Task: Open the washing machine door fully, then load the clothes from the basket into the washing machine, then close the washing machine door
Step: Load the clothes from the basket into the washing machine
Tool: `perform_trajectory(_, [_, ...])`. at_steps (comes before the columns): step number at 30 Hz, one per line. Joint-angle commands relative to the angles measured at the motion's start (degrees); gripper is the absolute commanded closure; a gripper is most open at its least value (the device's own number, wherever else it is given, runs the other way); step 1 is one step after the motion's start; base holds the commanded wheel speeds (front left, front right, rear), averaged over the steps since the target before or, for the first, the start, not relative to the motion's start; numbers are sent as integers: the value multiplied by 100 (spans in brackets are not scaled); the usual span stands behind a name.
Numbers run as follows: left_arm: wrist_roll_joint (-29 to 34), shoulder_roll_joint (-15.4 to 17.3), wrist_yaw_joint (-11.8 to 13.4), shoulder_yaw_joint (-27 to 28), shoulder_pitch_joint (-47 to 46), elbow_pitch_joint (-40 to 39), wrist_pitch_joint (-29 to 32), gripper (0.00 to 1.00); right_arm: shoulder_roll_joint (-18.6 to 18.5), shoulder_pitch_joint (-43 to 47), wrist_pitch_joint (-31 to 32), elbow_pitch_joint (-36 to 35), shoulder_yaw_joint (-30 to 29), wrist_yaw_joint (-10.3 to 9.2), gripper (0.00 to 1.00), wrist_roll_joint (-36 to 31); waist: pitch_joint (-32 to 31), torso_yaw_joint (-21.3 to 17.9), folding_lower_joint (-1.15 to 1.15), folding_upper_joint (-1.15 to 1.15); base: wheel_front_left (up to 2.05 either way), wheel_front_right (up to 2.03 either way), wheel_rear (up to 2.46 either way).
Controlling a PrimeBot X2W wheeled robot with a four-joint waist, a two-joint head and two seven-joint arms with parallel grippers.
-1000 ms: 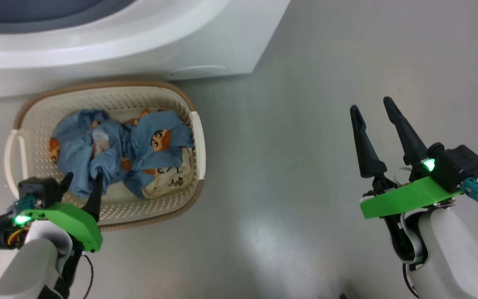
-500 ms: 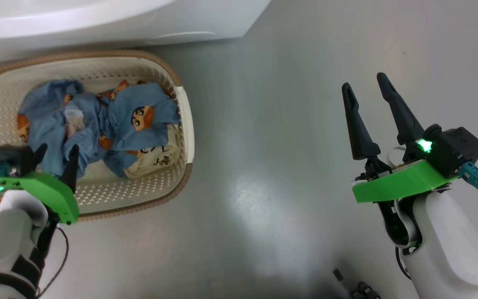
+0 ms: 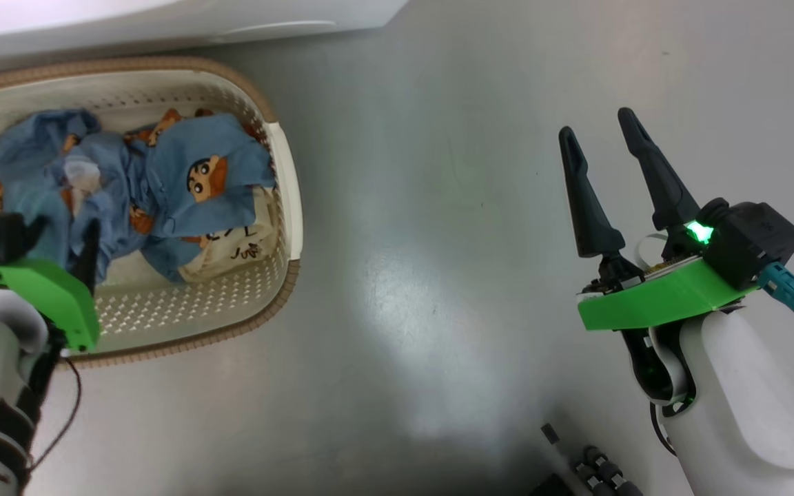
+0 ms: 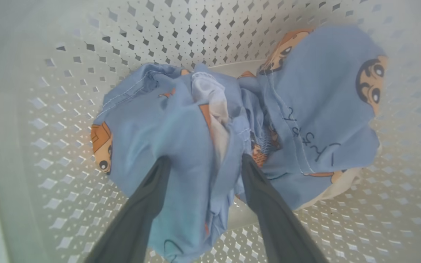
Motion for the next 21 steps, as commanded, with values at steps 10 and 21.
perform_trajectory(10, [-113,396,4,-64,-214,115,214,70,87,-28,-51,-184,178,25,0,-52,240,-112,0,0,0,0,0])
perform_trajectory(21, [-351,346,4,-191,-207,140,209,100,110,-52,-51,-109,156,25,0,-54,27,-84,0,0,0,0,0])
